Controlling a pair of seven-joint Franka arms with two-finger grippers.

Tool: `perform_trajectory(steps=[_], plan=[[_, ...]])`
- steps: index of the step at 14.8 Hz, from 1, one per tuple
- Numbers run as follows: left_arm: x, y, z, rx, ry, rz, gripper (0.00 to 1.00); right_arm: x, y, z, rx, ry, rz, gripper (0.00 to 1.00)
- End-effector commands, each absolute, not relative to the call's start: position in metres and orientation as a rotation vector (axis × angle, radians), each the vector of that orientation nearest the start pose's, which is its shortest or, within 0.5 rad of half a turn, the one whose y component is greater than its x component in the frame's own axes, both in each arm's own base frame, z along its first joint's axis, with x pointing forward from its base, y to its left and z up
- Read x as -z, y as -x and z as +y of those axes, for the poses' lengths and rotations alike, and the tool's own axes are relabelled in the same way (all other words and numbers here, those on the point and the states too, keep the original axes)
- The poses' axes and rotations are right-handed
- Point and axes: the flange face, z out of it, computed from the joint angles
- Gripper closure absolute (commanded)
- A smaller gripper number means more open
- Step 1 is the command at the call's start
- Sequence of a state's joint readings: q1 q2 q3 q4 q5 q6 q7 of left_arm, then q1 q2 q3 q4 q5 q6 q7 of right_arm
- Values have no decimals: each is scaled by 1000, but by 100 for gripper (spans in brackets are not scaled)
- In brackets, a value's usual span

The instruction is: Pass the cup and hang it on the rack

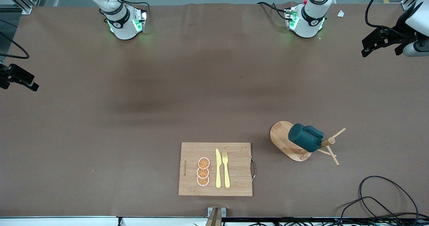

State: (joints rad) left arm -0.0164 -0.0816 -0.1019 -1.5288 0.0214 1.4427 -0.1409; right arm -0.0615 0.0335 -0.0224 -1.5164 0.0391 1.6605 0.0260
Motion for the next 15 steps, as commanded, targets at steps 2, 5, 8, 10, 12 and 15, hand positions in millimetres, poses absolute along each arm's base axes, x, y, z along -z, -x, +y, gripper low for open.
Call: perform_trajectory(steps=[2, 5, 8, 10, 12, 15], plan=[[-678, -501, -60, 66, 3104, -5, 0, -642, -574, -46, 178, 3105, 168, 0], [-677, -501, -62, 59, 3102, 4, 0, -642, -574, -44, 173, 3106, 156, 0], [-675, -498, -64, 26, 3101, 11, 0, -642, -574, -43, 171, 3122, 121, 0], [-675, -497, -64, 17, 3101, 10, 0, -643, -573, -43, 173, 3145, 72, 0], [-674, -498, -64, 14, 3101, 10, 0, -642, -573, -44, 171, 3139, 79, 0], [-674, -498, -65, 14, 3101, 8, 0, -643, -573, -45, 174, 3132, 89, 0]])
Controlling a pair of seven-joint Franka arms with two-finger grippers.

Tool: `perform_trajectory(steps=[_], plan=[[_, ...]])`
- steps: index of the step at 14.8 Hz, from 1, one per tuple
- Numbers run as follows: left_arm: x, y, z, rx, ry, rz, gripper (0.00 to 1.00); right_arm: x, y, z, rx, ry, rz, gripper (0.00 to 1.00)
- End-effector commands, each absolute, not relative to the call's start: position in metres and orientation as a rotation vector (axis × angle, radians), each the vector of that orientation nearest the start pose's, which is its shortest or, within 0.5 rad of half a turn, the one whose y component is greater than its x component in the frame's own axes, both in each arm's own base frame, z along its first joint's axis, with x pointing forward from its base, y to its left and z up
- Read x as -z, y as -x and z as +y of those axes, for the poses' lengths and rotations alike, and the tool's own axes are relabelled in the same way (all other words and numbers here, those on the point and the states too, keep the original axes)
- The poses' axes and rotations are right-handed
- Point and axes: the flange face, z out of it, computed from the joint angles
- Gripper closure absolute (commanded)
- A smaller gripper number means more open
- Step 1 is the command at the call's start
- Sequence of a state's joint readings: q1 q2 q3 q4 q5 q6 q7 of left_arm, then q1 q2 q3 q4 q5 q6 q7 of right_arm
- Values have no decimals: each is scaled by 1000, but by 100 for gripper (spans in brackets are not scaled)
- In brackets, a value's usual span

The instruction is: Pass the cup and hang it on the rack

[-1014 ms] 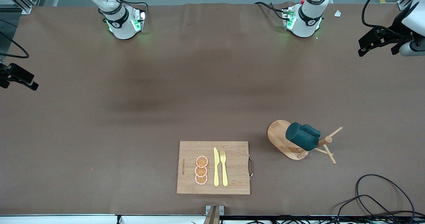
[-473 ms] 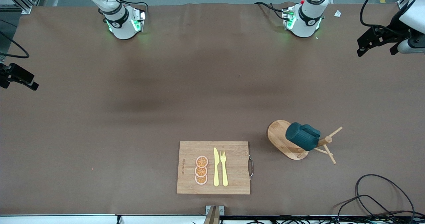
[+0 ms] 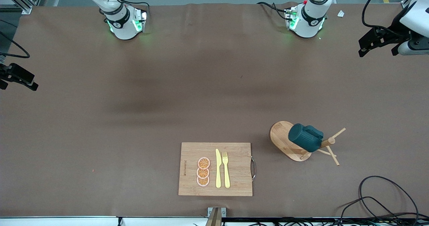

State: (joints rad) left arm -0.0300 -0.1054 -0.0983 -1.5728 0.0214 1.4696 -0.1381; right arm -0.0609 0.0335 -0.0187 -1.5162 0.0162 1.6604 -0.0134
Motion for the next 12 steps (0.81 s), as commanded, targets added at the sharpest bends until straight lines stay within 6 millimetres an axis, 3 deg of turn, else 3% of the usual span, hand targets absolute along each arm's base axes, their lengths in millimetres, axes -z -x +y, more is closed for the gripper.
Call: perform_trajectory(steps=[1, 12], plan=[[-674, -499, -65, 15, 3099, 10, 0, -643, -573, -45, 174, 3132, 89, 0], [-670, -504, -73, 6, 3100, 25, 0, -646, -573, -47, 183, 3132, 94, 0]])
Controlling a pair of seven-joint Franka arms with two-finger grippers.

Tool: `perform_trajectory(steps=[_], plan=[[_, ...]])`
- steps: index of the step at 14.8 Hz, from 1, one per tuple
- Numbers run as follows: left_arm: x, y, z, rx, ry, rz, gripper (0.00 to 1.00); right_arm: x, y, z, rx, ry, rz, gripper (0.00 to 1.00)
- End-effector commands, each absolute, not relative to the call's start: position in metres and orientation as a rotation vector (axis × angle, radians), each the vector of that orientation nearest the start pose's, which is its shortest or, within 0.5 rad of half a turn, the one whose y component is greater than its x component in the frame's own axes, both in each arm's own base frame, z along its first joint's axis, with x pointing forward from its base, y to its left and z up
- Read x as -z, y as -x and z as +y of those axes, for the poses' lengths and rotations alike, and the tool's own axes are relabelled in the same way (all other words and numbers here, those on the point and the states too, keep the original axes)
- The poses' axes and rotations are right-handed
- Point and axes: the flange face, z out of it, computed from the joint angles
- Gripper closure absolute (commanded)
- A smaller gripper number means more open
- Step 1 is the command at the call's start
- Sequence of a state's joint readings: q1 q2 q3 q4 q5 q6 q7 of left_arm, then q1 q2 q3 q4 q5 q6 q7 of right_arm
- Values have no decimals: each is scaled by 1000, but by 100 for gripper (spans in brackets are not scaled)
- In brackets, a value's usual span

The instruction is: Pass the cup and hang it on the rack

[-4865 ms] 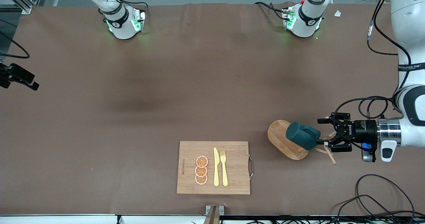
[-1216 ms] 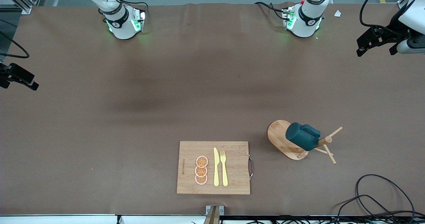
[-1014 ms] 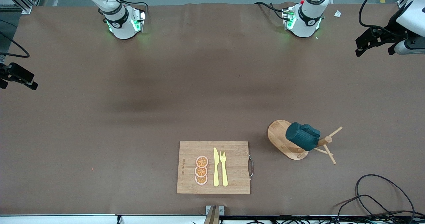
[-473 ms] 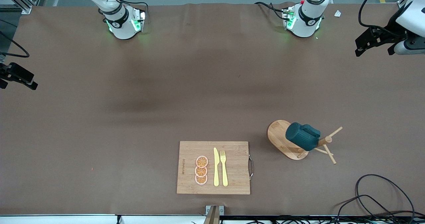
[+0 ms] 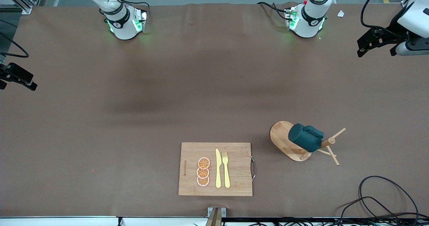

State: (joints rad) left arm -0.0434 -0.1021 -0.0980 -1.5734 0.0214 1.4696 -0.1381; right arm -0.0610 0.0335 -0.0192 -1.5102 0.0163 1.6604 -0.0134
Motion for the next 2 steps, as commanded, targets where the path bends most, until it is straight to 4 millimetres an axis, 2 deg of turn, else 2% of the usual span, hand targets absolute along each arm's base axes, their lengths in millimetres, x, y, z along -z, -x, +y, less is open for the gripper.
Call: perform_trajectory(steps=[1, 2], plan=[[-669, -504, -74, 3, 3103, 35, 0, -646, -573, -47, 183, 3132, 94, 0], [-669, -504, -74, 3, 3103, 37, 0, -646, -573, -47, 183, 3132, 94, 0]])
